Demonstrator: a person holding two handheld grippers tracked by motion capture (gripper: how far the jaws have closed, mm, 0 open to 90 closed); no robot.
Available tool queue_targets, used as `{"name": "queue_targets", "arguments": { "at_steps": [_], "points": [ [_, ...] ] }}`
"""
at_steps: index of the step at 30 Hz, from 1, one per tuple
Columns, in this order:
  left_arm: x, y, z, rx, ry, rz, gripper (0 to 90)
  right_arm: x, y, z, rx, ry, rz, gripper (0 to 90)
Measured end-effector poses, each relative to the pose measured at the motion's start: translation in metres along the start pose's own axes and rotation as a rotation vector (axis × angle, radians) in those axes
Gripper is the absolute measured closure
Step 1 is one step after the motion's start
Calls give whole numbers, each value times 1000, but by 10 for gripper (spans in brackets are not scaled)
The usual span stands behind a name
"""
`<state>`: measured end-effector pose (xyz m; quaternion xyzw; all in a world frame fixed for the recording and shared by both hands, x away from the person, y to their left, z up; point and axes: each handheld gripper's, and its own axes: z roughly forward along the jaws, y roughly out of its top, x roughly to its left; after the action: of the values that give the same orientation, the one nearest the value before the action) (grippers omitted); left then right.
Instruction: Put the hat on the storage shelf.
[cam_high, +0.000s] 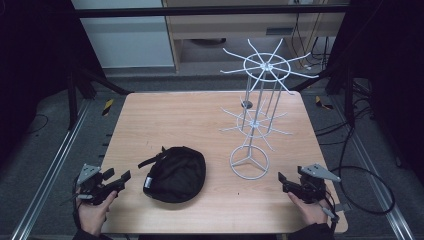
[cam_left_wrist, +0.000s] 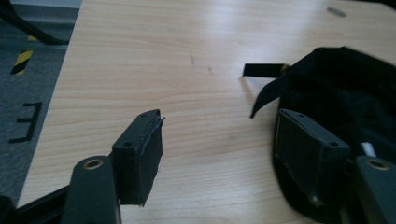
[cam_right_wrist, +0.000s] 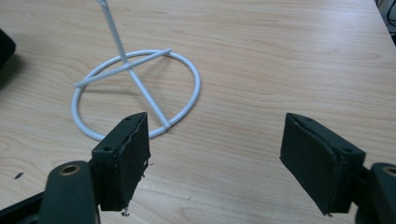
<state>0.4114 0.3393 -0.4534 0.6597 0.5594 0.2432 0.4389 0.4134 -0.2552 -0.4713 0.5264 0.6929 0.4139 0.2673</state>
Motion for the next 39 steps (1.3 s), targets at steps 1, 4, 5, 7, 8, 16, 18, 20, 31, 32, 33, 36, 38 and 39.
{"name": "queue_targets", "arguments": {
  "at_steps": [1, 4, 5, 7, 8, 16, 18, 20, 31, 32, 33, 36, 38, 39],
  "points": [
    [-3, 1, -3, -10, 1, 2, 331, 2, 0, -1, 1, 5, -2, 264],
    [-7, 2, -7, -30, -11, 2, 392, 7, 1, -2, 3, 25, -14, 288],
    [-9, 2, -9, -35, -20, 3, 404, 11, 1, -1, 9, 46, -15, 305],
    [-13, 2, -12, -32, -37, 3, 412, 15, 2, -1, 16, 58, -16, 309],
    [-14, 2, -13, -31, -41, 5, 431, 21, 3, -1, 20, 78, -29, 326],
    [-26, 2, -14, -17, -61, 46, 444, 47, 7, 2, 38, 141, -55, 330],
    [-32, 2, -14, -24, -71, 56, 444, 56, 10, 4, 37, 174, -63, 332],
    [-36, 3, -15, -28, -77, 68, 444, 63, 12, 5, 32, 200, -81, 334],
    [-51, 5, -17, -24, -84, 105, 451, 102, 28, 19, 18, 320, -128, 372],
    [-51, 5, -17, -24, -84, 105, 453, 102, 28, 19, 18, 320, -128, 372],
    [-53, 5, -16, -19, -87, 109, 453, 105, 29, 20, 17, 329, -131, 375],
    [-55, 5, -16, -18, -91, 118, 463, 117, 35, 25, 13, 358, -156, 386],
    [-58, 5, -16, -16, -99, 125, 473, 129, 42, 32, 10, 382, -156, 393],
    [-58, 5, -16, -15, -102, 126, 476, 132, 45, 35, 8, 390, -152, 396]
  ]
}}
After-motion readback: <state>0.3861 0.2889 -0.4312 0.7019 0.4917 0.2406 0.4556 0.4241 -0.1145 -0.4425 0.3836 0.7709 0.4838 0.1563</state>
